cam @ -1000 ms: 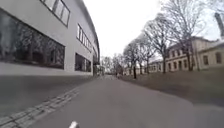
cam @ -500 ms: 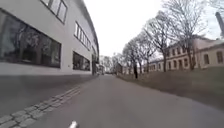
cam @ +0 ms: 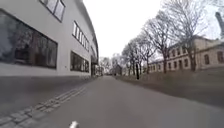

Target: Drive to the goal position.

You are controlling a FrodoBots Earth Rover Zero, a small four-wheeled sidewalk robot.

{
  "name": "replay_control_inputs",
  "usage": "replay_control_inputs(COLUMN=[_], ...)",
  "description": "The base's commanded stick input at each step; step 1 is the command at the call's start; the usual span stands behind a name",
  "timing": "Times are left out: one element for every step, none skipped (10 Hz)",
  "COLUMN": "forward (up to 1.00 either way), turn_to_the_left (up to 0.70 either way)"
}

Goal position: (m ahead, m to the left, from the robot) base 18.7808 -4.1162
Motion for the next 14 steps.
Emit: replay_control_inputs(forward=[1.0,1.0,1.0,1.0,1.0,1.0,1.0,1.0,1.0,1.0,1.0,1.0,1.0,1.0], turn_to_the_left=[0.01,0.01,0.01,0.01,0.01,0.01,0.01,0.01,0.01,0.01,0.01,0.01,0.01,0.01])
